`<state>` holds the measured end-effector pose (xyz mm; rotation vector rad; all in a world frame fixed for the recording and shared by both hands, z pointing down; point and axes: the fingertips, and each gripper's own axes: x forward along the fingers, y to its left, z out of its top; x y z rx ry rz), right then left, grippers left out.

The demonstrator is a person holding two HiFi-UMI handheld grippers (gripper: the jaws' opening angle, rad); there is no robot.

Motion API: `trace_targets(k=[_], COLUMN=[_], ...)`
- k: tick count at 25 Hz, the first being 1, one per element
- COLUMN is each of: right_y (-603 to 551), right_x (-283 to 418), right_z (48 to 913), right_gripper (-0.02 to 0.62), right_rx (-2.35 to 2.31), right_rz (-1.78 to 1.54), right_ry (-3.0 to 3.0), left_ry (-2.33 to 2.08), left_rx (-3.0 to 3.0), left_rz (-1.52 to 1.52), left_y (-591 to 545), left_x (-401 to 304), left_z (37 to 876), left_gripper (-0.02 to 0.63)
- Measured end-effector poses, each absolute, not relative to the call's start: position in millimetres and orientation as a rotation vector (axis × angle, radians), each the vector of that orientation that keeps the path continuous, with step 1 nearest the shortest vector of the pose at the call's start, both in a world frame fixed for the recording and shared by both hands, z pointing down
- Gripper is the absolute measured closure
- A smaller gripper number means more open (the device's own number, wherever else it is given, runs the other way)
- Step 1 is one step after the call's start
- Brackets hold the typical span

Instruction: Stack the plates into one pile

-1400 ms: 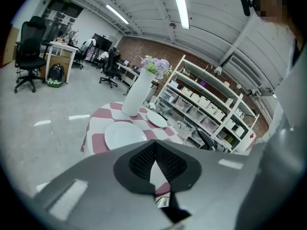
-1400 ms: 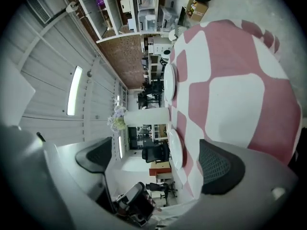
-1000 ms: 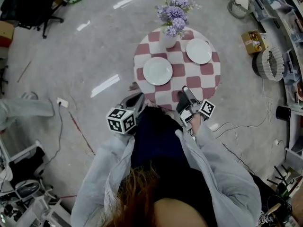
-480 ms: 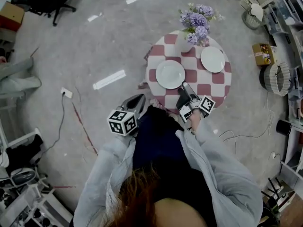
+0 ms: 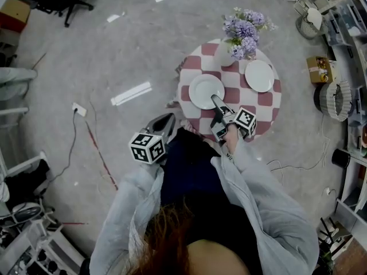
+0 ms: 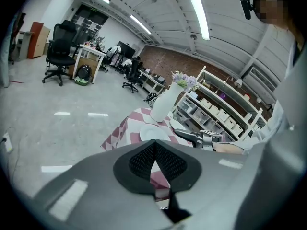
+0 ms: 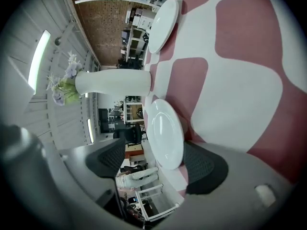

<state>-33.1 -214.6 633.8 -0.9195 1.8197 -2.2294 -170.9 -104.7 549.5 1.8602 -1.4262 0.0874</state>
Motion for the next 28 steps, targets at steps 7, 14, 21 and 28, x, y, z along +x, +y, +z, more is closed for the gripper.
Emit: trace_targets(k=[7,14,21,28], right_y=[-210.9,-203.6,-210.0,-211.9], right_x=[-21.6,-25.3,-28.7,-21.2], right_z=[653.2,656.1,635.4,606.1], right_gripper=[0.365,0.578,0.581,0.574], right_rx=[-1.026,-0.922,-0.894,-0.836], right_rz=[-2.264,-2.301,-2.195,-2.096], right_ry=[1.718,1.605,1.776,1.914], left_ry=[-1.411,-1.416,-1.413,-1.383], left_rx=[1.880,1.876,1.874,1.911], left_rz=[0.083,0.066,0.067,0.073], left_y=[-106.3,-100.3,-93.6,-96.3], left_x=[-163.6,-162.4,-158.5,-145.5], left_z=[549.0,545.7,547.9,544.9], left_gripper=[0.592,0.592,0.592,0.592])
